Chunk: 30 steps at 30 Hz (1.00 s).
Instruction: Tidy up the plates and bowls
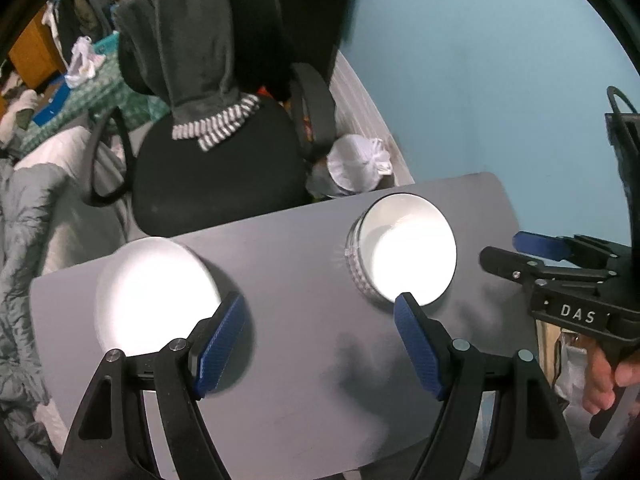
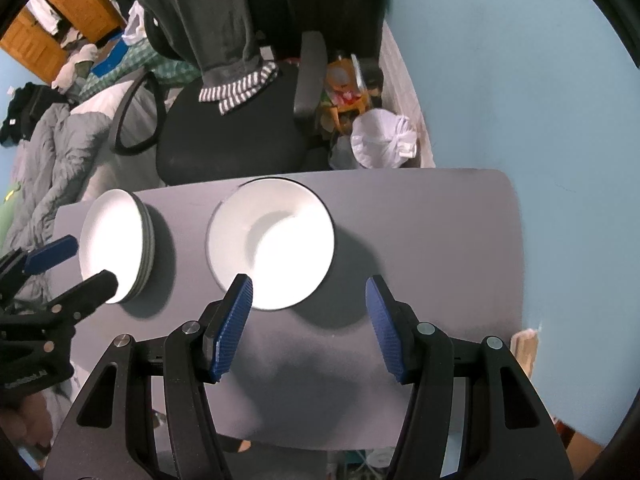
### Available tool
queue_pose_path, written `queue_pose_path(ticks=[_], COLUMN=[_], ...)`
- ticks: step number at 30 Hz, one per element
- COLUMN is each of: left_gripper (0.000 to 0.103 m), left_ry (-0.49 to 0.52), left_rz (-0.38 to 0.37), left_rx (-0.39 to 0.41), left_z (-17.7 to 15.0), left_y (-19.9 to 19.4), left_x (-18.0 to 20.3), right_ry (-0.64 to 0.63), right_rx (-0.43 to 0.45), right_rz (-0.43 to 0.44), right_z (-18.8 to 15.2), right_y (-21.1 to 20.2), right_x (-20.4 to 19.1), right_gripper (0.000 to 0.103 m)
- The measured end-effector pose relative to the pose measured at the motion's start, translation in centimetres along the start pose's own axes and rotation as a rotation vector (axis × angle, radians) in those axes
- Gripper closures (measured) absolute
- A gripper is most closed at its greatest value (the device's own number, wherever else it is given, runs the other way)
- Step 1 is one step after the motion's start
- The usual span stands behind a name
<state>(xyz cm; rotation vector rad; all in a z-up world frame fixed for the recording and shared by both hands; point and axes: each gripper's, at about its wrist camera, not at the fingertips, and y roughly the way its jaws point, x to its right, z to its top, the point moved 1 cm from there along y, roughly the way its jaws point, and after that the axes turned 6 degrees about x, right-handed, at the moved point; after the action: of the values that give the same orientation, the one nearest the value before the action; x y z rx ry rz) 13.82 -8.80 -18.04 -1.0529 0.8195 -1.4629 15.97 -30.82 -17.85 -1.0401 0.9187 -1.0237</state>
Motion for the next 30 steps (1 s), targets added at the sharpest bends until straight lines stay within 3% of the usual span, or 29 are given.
queue_pose_path(ticks=[13, 18, 30], left_gripper=[0.025, 0.025, 0.025], left_ry=[-0.115, -0.169, -0.191], left_rz=[-0.041, -0.071, -0.072], left_rx=[-0.120, -0.138, -0.169], left_z=[1.2, 1.0, 1.1], left_y=[8.4, 9.9, 12.7], left_x=[0.1, 0.3, 1.5], right_ry=[0.002, -0.019, -0.027], right_rx=[-0.118, -0.148, -0.182], right_rz=[0.089, 0.127, 0.185], right_z=[1.3, 1.5, 2.4], right_y=[6.5, 8.6, 10.9], right_x=[3.1, 3.2, 3.9], right_gripper=[0.045, 0.045, 0.045])
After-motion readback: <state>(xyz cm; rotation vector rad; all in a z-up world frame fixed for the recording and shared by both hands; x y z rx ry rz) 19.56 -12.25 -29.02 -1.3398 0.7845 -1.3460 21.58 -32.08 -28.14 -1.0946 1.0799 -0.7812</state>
